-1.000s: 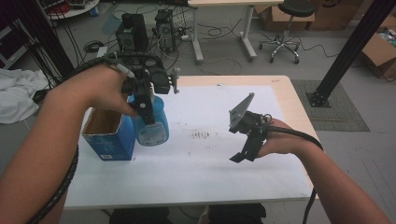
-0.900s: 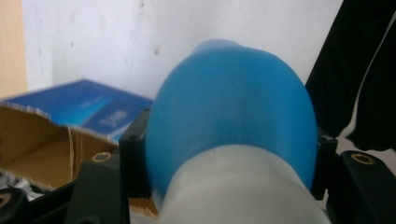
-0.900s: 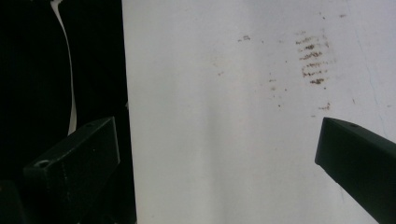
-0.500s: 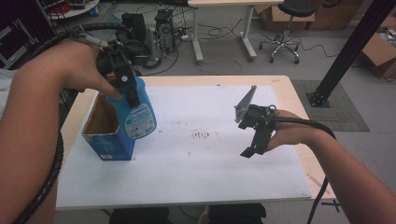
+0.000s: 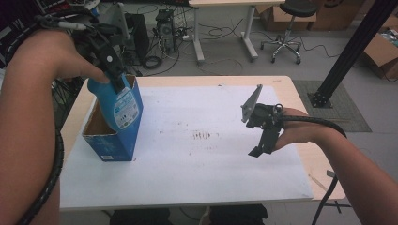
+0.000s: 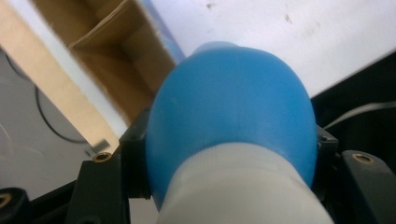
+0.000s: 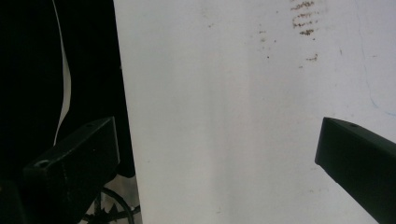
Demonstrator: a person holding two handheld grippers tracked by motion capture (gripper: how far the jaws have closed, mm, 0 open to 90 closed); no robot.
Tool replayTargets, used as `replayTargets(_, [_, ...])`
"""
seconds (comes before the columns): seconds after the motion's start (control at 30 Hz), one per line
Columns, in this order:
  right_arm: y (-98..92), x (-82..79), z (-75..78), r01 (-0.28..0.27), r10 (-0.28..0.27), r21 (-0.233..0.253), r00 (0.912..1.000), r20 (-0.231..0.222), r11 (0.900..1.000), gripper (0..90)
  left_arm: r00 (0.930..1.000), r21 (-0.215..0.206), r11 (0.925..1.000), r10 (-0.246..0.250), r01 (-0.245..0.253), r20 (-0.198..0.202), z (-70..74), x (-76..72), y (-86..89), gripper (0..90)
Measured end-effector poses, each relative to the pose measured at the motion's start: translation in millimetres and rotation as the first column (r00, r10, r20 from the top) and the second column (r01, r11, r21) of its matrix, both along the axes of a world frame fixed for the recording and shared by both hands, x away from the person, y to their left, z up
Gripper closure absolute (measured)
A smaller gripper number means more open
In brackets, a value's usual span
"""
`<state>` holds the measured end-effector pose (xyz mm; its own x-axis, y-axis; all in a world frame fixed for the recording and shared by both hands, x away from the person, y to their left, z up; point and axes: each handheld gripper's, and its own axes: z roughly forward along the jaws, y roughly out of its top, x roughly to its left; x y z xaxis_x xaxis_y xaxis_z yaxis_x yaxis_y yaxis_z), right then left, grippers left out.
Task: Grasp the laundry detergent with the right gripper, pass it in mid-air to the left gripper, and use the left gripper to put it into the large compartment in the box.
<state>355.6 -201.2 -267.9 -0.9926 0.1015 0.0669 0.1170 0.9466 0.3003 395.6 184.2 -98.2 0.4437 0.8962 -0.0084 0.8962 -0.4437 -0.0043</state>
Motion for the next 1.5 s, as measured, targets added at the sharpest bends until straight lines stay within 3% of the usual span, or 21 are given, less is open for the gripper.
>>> replayTargets(0.07, [-1.1,0.7,-0.6,0.000,0.000,-0.007,1.0000,0.000,1.000,0.0,0.9973,-0.007,0.9973,0.073,-0.073,-0.002,1.1,2.5,7.0,38.1])
replayTargets(0.23, [-2.4,1.4,0.4,0.004,-0.004,-0.017,1.0000,0.006,1.000,0.0,0.9825,-0.010,0.9827,0.185,-0.185,0.020,3.2,5.2,16.5,38.1])
replayTargets(0.43, [-2.9,4.7,0.6,0.001,0.000,-0.029,1.0000,0.009,1.000,0.0,0.9578,0.008,0.9584,0.285,-0.285,0.038,3.4,11.3,28.7,38.1])
replayTargets(0.63, [-2.2,6.0,2.0,-0.004,0.004,-0.042,0.9999,0.010,0.999,0.0,0.9230,0.034,0.9235,0.380,-0.382,0.064,2.2,17.3,43.3,38.1])
replayTargets(0.7, [-2.3,6.3,2.4,-0.003,0.004,-0.046,0.9999,0.009,0.999,0.0,0.9152,0.032,0.9157,0.398,-0.401,0.062,0.3,19.3,47.4,38.1])
replayTargets(0.9, [-2.6,7.4,3.1,-0.001,0.002,-0.050,1.0000,0.008,0.999,0.0,0.9075,0.030,0.9077,0.417,-0.419,0.053,-10.1,25.3,53.2,38.1])
replayTargets(1.13, [-2.5,7.9,1.4,0.006,-0.006,-0.056,1.0000,-0.002,0.998,0.0,0.9050,0.025,0.9049,0.424,-0.425,0.035,-32.4,31.8,57.6,38.1])
replayTargets(1.3, [-2.4,9.0,-0.4,0.004,-0.004,-0.055,1.0000,-0.001,0.998,0.0,0.9097,0.031,0.9092,0.415,-0.415,0.016,-56.7,37.0,59.3,38.1])
replayTargets(1.5, [-0.7,8.4,-3.0,0.002,-0.002,-0.062,1.0000,-0.007,0.998,0.0,0.9093,0.037,0.9088,0.416,-0.416,-0.006,-81.4,40.4,59.9,38.1])
